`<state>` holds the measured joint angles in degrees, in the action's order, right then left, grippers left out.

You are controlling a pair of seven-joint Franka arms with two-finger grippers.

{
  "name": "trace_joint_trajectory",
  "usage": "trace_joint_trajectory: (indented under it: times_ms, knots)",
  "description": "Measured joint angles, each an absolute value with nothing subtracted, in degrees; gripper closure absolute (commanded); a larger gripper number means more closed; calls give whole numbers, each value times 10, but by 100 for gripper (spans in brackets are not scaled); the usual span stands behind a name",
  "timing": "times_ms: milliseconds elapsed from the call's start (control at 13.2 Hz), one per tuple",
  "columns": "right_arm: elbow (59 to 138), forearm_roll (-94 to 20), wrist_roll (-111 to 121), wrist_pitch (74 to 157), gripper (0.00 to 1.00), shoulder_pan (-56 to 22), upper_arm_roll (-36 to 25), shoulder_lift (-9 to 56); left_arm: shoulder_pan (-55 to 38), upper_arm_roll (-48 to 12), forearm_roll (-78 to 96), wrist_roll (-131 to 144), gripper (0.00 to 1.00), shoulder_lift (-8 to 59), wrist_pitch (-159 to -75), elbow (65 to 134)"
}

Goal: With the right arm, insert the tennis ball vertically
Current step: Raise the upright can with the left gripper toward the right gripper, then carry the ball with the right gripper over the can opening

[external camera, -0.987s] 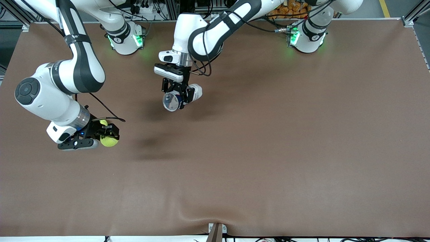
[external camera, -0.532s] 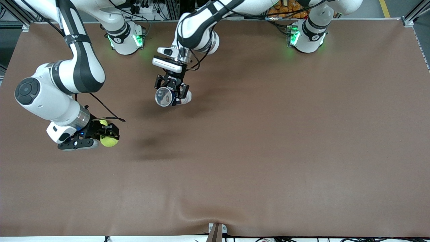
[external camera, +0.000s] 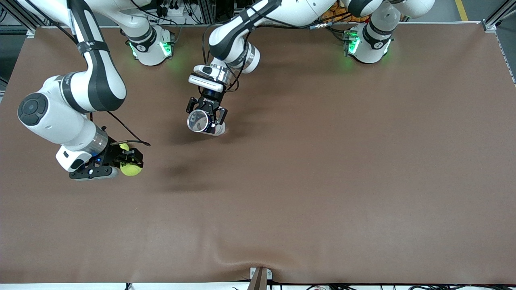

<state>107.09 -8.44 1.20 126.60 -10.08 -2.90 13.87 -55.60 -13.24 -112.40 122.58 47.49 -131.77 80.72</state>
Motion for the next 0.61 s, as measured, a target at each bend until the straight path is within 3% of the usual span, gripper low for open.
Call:
trace_joint_trajectory:
  times_ms: [608]
  knots:
    - [1068, -87, -43, 1259, 100, -106, -12, 139, -568, -122, -1224, 1319, 30, 507, -1261, 810]
